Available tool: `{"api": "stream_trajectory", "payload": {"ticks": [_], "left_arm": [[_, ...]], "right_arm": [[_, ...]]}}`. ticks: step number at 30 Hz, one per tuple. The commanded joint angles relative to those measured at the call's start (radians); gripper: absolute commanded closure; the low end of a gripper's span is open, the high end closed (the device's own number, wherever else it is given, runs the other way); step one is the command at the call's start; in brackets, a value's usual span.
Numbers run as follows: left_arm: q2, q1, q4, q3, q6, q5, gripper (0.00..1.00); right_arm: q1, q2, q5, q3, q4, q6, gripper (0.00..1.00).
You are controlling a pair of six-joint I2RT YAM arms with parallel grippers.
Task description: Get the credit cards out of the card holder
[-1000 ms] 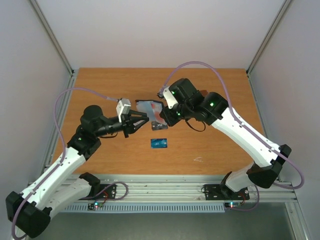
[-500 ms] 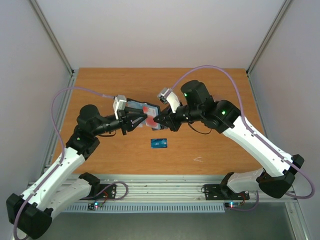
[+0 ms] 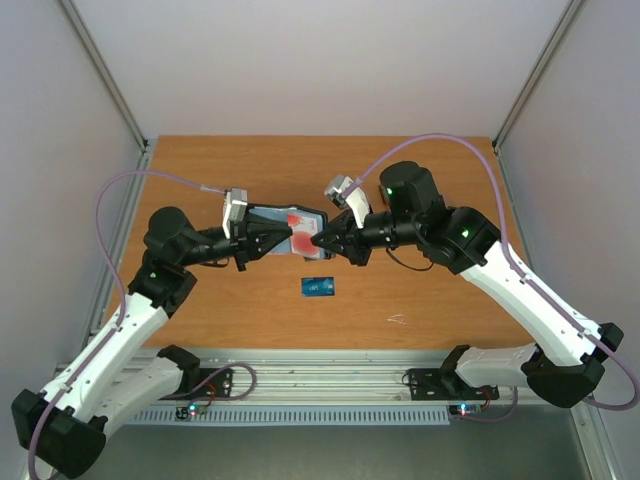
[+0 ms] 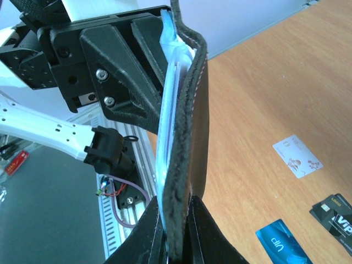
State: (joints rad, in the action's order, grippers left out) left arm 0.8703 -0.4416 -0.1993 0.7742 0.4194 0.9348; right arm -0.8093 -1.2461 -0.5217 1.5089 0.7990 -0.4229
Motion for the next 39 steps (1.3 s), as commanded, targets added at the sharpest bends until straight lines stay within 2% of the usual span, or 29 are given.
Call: {"api": "stream_trajectory", "payload": {"ticks": [1,3,12,18,20,23,33,37,39], "left_arm": [[0.005,-0.029,-0.121,0.045,0.004,0.116,0.87],[0.013,-0.033,-0.138,0.049,0.026,0.107,0.83],[0.041,-0.048,-0.173,0.082,0.072,0.089,0.83],[0.05,0.011,-0.217,0.074,0.199,0.034,0.79],[0.055,0.014,-0.22,0.077,0.246,0.059,0.72],[0.069,0.005,-0.2,0.1,0.257,0.095,0.68],[0.117,0.042,-0.167,0.143,0.365,0.082,0.68],[0.121,0.034,-0.152,0.156,0.36,0.101,0.67],[0.124,-0.006,-0.114,0.172,0.308,0.141,0.68]], "right_arm": [[0.013,-0.025,-0.042,-0.025,-0.16,0.016,0.99],[0.016,-0.036,-0.042,-0.023,-0.178,0.016,0.99],[0.052,-0.067,-0.084,-0.023,-0.244,0.017,0.99],[0.143,-0.016,-0.282,-0.098,-0.349,0.053,0.99],[0.146,-0.002,-0.311,-0.087,-0.331,0.023,0.99],[0.146,-0.007,-0.334,-0.057,-0.28,-0.023,0.99],[0.172,0.025,-0.417,-0.035,-0.253,-0.074,0.99],[0.175,0.026,-0.427,-0.022,-0.251,-0.065,0.99],[0.174,0.012,-0.407,-0.012,-0.256,-0.051,0.99]]}}
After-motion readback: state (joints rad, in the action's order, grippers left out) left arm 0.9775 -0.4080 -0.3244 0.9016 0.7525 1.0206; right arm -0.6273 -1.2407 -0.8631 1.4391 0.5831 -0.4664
